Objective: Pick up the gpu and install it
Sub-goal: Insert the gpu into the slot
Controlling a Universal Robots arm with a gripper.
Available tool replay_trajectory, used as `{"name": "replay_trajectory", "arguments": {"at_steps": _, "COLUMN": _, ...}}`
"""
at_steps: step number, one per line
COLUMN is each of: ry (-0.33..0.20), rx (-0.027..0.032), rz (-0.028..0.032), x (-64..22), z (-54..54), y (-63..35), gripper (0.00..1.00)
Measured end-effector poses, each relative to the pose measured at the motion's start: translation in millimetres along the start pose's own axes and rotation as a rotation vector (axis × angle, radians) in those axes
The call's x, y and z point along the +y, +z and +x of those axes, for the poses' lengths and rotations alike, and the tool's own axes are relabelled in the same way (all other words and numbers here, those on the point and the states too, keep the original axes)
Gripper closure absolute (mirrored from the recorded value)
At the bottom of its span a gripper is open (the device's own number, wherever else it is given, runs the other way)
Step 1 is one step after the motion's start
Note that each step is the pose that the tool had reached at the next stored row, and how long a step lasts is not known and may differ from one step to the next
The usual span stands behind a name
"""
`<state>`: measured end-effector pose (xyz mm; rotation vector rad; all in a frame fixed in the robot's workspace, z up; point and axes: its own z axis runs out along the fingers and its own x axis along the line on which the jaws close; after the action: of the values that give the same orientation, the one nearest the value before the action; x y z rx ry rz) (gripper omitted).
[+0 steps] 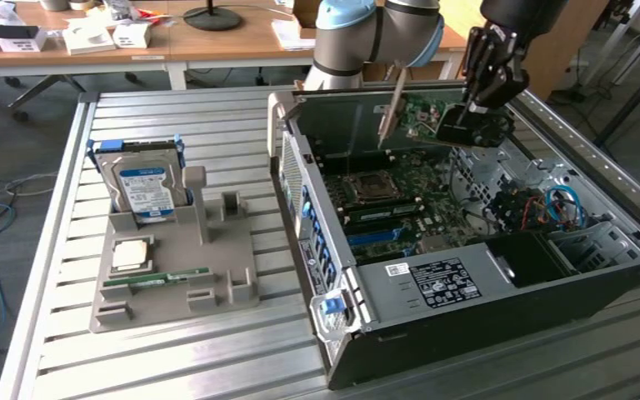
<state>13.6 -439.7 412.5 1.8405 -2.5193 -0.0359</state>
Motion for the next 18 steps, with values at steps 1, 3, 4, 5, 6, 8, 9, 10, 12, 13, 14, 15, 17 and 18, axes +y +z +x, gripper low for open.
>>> {"name": "replay_trajectory", "arguments": {"at_steps": 1, "ry": -0.016, "rx": 0.0007, "rz": 0.0002, "x": 0.0, "z": 0.0, "y": 0.0, "gripper": 0.74}}
{"name": "replay_trajectory", "arguments": {"at_steps": 3, "ry": -0.047, "rx": 0.0021, "rz": 0.0004, "x": 0.0, "z": 0.0, "y": 0.0, "gripper": 0.74}}
{"name": "replay_trajectory", "arguments": {"at_steps": 4, "ry": -0.063, "rx": 0.0028, "rz": 0.0005, "x": 0.0, "z": 0.0, "y": 0.0, "gripper": 0.74}}
{"name": "replay_trajectory", "arguments": {"at_steps": 5, "ry": -0.078, "rx": 0.0035, "rz": 0.0007, "x": 0.0, "z": 0.0, "y": 0.0, "gripper": 0.74}}
{"name": "replay_trajectory", "arguments": {"at_steps": 6, "ry": -0.094, "rx": 0.0042, "rz": 0.0008, "x": 0.0, "z": 0.0, "y": 0.0, "gripper": 0.74}}
{"name": "replay_trajectory", "arguments": {"at_steps": 8, "ry": -0.126, "rx": 0.0053, "rz": 0.001, "x": 0.0, "z": 0.0, "y": 0.0, "gripper": 0.74}}
{"name": "replay_trajectory", "arguments": {"at_steps": 9, "ry": -0.141, "rx": 0.0059, "rz": 0.001, "x": 0.0, "z": 0.0, "y": 0.0, "gripper": 0.74}}
{"name": "replay_trajectory", "arguments": {"at_steps": 10, "ry": -0.158, "rx": 0.0065, "rz": 0.0012, "x": 0.0, "z": 0.0, "y": 0.0, "gripper": 0.74}}
{"name": "replay_trajectory", "arguments": {"at_steps": 12, "ry": -0.189, "rx": 0.0076, "rz": 0.0013, "x": 0.0, "z": 0.0, "y": 0.0, "gripper": 0.74}}
{"name": "replay_trajectory", "arguments": {"at_steps": 13, "ry": -0.205, "rx": 0.0081, "rz": 0.0014, "x": 0.0, "z": 0.0, "y": 0.0, "gripper": 0.74}}
{"name": "replay_trajectory", "arguments": {"at_steps": 14, "ry": -0.22, "rx": 0.0086, "rz": 0.0015, "x": 0.0, "z": 0.0, "y": 0.0, "gripper": 0.74}}
{"name": "replay_trajectory", "arguments": {"at_steps": 15, "ry": -0.236, "rx": 0.0091, "rz": 0.0015, "x": 0.0, "z": 0.0, "y": 0.0, "gripper": 0.74}}
{"name": "replay_trajectory", "arguments": {"at_steps": 17, "ry": -0.267, "rx": 0.0102, "rz": 0.0017, "x": 0.0, "z": 0.0, "y": 0.0, "gripper": 0.74}}
{"name": "replay_trajectory", "arguments": {"at_steps": 18, "ry": -0.282, "rx": 0.0107, "rz": 0.0018, "x": 0.0, "z": 0.0, "y": 0.1, "gripper": 0.74}}
